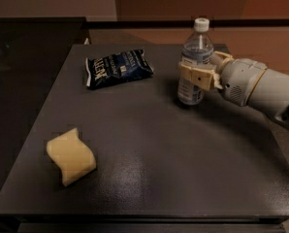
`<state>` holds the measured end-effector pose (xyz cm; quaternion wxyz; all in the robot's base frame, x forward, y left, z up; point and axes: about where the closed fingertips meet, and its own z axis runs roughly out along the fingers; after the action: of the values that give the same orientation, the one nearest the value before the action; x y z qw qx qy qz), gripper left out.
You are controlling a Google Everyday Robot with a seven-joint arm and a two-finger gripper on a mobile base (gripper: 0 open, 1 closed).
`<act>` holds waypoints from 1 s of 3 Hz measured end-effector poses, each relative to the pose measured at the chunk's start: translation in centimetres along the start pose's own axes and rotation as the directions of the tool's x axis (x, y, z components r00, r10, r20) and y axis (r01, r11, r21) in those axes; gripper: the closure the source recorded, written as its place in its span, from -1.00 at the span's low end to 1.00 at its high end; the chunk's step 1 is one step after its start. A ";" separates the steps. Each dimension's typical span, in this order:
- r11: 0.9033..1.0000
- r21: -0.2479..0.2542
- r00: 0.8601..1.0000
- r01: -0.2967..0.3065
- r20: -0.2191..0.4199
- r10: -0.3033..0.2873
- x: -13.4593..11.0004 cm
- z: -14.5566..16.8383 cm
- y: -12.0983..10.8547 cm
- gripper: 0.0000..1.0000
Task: Place blue plastic bottle upright
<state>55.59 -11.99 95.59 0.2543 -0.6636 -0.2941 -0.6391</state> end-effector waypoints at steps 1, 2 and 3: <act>1.000 -0.011 1.000 0.003 -0.013 -0.003 -1.0 -0.2 0.4 0.17; 1.000 -0.017 1.000 -0.003 -0.024 0.003 -1.8 -0.4 0.8 -0.30; 1.000 -0.017 1.000 -0.006 -0.026 0.006 -2.3 -0.5 1.0 -0.76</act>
Offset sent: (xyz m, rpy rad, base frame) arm 0.0047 -0.0202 -0.0275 0.0104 -0.0446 -0.0312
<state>55.96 -13.18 93.34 0.2541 -0.6584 -0.2833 -0.6493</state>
